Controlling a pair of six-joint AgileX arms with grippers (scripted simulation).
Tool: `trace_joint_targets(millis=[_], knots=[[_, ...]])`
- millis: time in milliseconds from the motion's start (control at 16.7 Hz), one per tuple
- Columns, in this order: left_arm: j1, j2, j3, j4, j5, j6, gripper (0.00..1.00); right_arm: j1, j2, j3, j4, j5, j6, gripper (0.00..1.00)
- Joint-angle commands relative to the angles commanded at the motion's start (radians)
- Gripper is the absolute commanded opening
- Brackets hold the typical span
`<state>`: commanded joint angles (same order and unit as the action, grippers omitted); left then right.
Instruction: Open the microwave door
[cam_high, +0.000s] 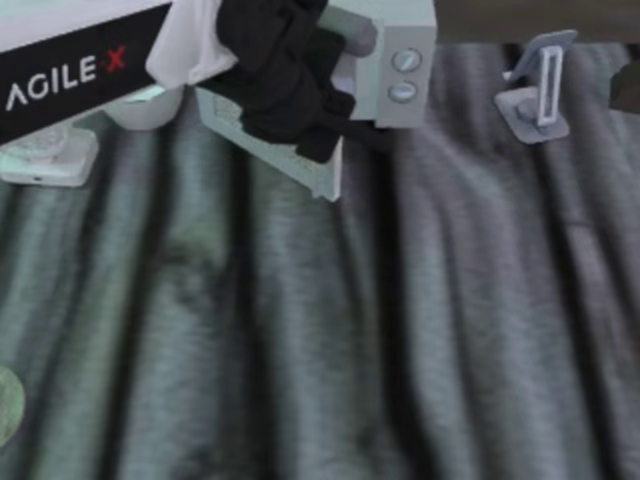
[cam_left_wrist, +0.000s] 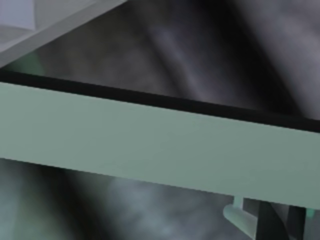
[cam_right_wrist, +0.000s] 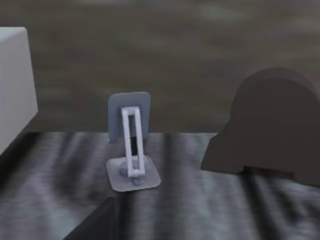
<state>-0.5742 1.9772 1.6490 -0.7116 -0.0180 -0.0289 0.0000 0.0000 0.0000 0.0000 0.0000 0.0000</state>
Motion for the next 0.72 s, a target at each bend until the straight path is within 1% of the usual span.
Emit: trace_joint_targets(millis=[600, 720], knots=[[0.0, 0.0, 0.0, 0.0, 0.0, 0.0, 0.0, 0.0, 0.0, 0.0, 0.0, 0.0, 0.0, 1.0], [-0.005, 0.002, -0.006, 0.001, 0.007, -0.001, 0.0, 0.0, 0.0, 0.0, 0.0, 0.0, 0.0, 1.0]])
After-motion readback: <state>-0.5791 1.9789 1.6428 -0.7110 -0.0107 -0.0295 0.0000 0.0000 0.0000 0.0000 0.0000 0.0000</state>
